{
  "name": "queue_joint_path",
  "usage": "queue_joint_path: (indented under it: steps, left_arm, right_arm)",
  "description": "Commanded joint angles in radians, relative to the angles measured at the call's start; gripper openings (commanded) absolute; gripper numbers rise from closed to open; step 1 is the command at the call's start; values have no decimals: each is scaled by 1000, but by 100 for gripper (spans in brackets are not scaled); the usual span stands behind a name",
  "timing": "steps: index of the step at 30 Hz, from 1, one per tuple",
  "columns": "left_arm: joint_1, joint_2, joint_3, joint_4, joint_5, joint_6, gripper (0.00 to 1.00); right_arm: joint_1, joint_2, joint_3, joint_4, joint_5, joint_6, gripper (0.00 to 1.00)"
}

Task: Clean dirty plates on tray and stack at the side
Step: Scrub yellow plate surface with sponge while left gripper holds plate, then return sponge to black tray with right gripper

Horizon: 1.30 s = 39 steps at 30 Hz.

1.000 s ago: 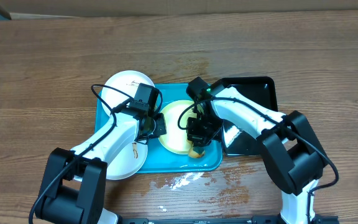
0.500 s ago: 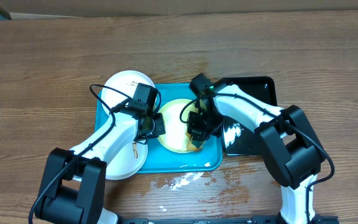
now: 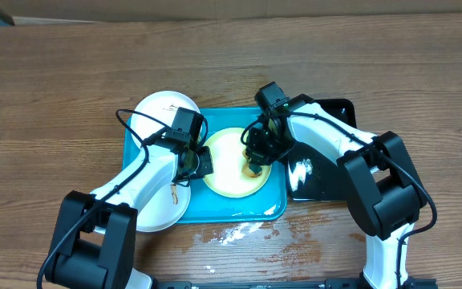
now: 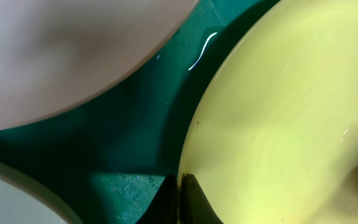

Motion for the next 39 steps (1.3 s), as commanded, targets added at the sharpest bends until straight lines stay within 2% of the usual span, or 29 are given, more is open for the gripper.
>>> queue_joint_path:
  steps: [1,10,16,19,24,28,35,39]
  left_arm:
    - [2,7,0,-18,-14,24,4]
    - [2,7,0,-18,-14,24,4]
    - [2,7,0,-18,-14,24,4]
    - [2,7,0,-18,-14,24,4]
    - [2,7,2,-17,-25,32,4]
    - [2,6,33,-32,-39,54,4]
    - [-1,-10,212,-199,-152,77,4]
    - [-19,-18,329,-281,-243,89,4]
  right_arm:
    - [5,16,16,27,63,15,4]
    - [5,16,16,111,33,26,4]
    - [-10,13,48,257,-208,22,4]
    - [-45,0,130,248,-280,6,4]
    - [-109,-56,278,83,-262,-70,4]
    - [-163,-121,343,-83,-110,-127,4]
    - [-289,-194,353,-375,204,-179,4]
    - [-358,-194,352,-512,307,-251,4]
